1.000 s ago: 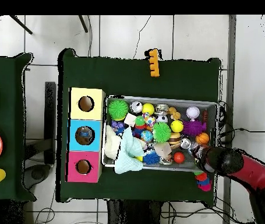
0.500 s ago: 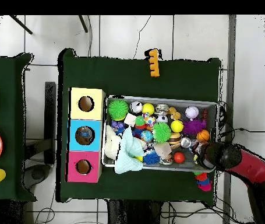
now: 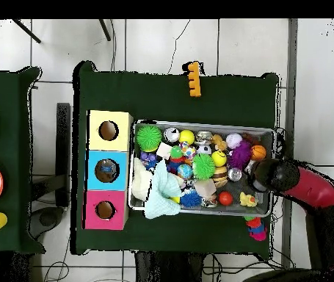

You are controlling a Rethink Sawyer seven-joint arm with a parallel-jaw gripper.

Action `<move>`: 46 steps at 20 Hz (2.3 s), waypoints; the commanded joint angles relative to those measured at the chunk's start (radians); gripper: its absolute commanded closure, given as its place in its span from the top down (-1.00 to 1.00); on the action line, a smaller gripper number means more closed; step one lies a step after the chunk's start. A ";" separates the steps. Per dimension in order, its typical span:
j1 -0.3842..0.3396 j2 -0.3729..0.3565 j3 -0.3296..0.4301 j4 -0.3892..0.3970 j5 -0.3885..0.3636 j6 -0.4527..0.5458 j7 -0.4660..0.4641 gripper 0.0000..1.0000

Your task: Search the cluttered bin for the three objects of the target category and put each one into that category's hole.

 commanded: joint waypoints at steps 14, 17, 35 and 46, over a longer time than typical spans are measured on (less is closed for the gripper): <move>0.099 0.195 -0.044 -0.248 0.119 0.075 0.115 -1.00; 0.094 0.193 -0.043 -0.238 0.119 0.067 0.096 -1.00; 0.058 0.100 -0.051 -0.124 0.091 0.082 0.011 -1.00; 0.023 0.048 -0.052 -0.001 0.063 0.015 -0.008 -1.00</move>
